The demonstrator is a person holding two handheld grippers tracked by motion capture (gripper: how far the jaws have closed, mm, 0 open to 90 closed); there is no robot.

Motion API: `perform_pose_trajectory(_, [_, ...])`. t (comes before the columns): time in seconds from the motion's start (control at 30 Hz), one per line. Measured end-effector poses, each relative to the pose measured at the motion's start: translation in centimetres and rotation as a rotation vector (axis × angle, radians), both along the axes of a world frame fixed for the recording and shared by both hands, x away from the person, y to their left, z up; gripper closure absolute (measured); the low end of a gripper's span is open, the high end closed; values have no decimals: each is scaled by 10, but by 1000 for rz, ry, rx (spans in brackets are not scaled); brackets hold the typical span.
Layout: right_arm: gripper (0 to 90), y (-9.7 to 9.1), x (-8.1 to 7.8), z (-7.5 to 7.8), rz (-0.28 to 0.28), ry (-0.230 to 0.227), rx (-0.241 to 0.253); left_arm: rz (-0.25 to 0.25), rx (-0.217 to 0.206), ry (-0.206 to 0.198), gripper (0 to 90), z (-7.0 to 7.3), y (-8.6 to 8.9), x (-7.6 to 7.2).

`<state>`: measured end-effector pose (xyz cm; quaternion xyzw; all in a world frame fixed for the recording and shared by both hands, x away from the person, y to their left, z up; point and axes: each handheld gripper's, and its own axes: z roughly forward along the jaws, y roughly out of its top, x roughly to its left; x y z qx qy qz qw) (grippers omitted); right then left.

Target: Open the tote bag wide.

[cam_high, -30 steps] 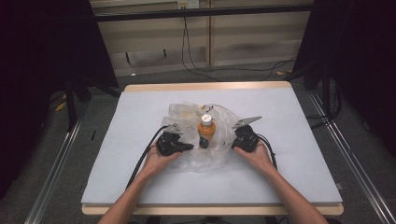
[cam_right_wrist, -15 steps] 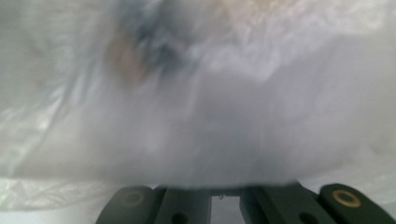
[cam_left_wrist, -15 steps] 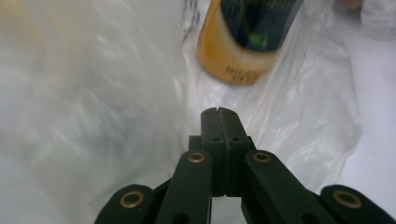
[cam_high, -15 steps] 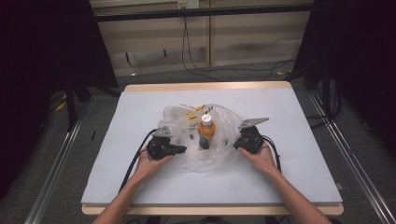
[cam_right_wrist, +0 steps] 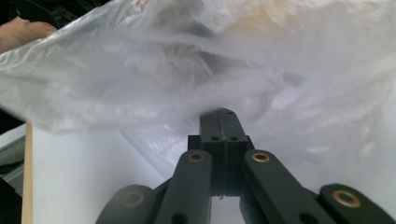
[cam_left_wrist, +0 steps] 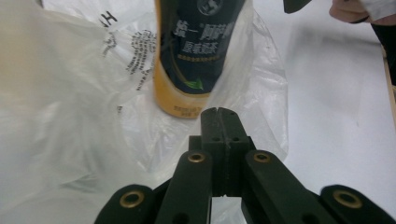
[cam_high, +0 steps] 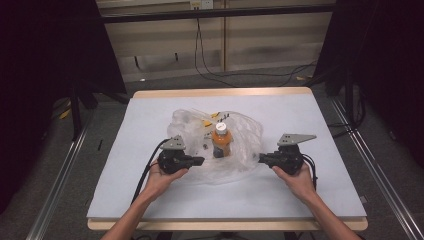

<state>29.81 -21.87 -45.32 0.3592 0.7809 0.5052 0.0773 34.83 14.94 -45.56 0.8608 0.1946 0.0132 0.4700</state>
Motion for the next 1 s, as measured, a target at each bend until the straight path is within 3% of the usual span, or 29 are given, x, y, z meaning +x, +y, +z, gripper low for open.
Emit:
perform_pose_trajectory(0.2, [900,-17,-4,8,-54,-23,-3,19,-59,-16,900,12,6,0])
perform_pose_trajectory(0.33, [900,-20,-1,22,-98,-63,-37,48,-109,-38,900,26,15,2])
perform_pose_trajectory(0.5, [900,-22,8,42,-99,-106,52,61,-142,-74,900,42,15,9])
perform_pose_trajectory(0.77, [900,7,31,70,-26,-151,83,56,-98,-129,900,68,-9,26])
perform_pose_trajectory(0.83, [900,23,41,79,25,-152,84,45,-51,-146,900,77,-19,38])
perform_pose_trajectory(0.9, [900,32,48,79,47,-137,67,50,-48,-135,900,81,-23,46])
perform_pose_trajectory(0.97, [900,39,53,73,62,-122,36,51,-9,-125,900,76,-29,56])
perform_pose_trajectory(1.0, [900,39,53,73,62,-122,36,51,-9,-125,900,76,-29,56])
